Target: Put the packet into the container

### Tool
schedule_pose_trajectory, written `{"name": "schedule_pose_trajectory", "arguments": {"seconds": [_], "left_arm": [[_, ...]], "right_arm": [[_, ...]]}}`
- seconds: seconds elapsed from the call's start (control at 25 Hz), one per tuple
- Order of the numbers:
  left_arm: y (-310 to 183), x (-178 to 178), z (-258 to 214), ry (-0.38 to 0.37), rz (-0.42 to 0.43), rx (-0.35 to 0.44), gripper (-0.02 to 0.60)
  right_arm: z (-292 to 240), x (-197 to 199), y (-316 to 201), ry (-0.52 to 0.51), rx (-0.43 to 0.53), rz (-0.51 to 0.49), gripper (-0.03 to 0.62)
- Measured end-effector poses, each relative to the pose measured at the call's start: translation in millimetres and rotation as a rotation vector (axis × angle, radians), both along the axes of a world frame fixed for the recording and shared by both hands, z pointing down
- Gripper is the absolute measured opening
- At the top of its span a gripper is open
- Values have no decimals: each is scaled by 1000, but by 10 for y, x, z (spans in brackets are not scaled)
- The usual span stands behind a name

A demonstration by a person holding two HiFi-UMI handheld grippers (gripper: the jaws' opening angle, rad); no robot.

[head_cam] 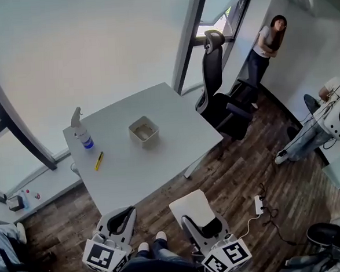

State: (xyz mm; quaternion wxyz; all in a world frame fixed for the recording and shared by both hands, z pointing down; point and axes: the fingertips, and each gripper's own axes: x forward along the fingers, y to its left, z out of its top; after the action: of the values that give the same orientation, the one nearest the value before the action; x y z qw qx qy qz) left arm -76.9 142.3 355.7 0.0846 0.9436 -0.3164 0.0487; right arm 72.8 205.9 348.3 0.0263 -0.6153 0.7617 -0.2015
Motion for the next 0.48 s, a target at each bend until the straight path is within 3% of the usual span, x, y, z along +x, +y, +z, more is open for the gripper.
{"name": "schedule_pose_trajectory", "arguments": {"seconds": [0.48], "left_arm": [[-283, 396, -43, 7, -76, 5, 8]], "right_arm": [[-50, 413, -469, -5, 28, -76, 275]]}}
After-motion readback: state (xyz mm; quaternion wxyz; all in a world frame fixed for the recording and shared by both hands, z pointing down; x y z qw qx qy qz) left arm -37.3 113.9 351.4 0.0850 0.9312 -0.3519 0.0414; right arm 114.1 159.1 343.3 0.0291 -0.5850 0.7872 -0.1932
